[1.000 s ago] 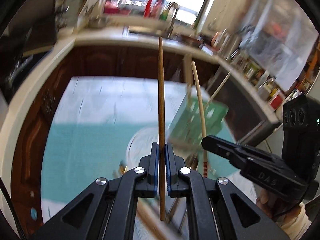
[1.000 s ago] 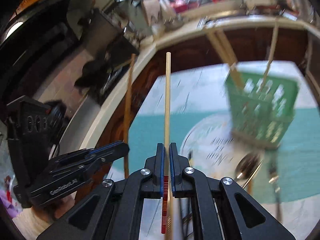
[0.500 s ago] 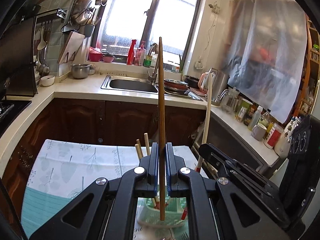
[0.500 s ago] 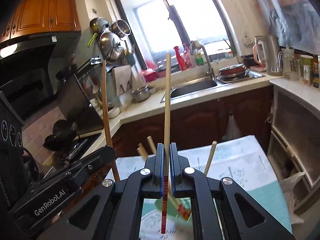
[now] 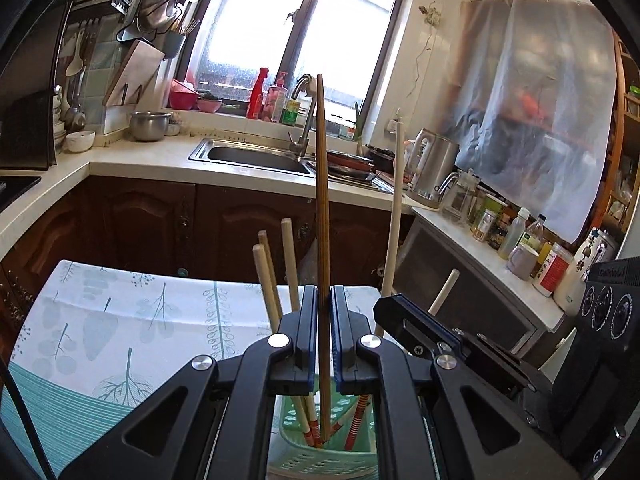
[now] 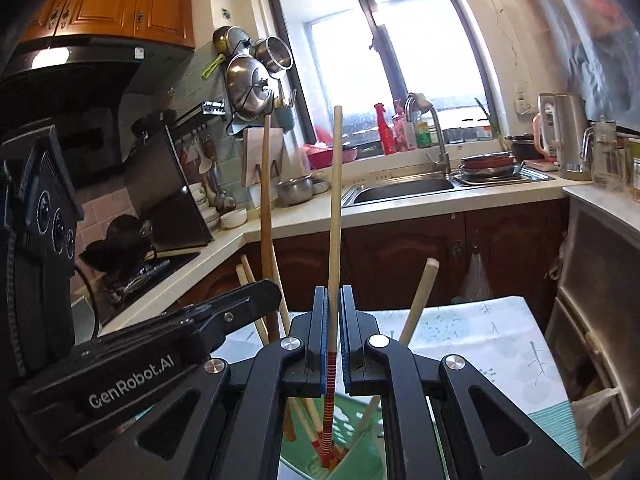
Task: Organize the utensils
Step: 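Lift both held chopsticks and drop them into the green holder, opening both tools, then grasp a black gold-banded chopstick with the right tool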
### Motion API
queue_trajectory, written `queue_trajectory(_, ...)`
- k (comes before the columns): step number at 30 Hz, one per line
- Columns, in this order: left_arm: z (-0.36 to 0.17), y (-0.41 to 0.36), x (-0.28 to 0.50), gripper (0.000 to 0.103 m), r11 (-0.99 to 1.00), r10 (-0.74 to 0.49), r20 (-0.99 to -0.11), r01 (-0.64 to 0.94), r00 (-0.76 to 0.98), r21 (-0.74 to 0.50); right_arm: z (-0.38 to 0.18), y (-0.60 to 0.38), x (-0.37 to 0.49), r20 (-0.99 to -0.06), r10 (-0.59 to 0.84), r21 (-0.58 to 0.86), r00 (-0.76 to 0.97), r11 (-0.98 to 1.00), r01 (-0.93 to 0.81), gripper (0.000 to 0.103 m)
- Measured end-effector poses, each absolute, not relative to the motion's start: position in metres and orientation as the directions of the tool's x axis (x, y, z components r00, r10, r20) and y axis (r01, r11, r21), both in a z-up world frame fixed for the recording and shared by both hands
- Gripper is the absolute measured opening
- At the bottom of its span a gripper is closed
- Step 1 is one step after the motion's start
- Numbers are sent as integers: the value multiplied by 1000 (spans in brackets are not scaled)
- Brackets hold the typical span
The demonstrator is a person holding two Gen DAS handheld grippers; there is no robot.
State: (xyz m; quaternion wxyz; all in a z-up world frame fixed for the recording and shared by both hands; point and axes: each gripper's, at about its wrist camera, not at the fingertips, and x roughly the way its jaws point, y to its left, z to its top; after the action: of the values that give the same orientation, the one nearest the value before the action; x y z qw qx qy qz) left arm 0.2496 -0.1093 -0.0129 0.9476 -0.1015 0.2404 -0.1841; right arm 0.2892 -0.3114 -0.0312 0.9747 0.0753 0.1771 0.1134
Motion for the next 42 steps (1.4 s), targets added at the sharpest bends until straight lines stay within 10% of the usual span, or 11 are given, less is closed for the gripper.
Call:
queue_trajectory(22, -52, -77, 150, 45, 955, -297, -659, 205, 691, -216, -113, -295, 204, -529, 332, 209, 781, 943, -260, 23)
queue_trajectory(42, -86, -19, 51, 54, 988, -154, -805, 72, 572, -138, -122, -197, 95, -730, 378, 254, 570, 924, -287, 26)
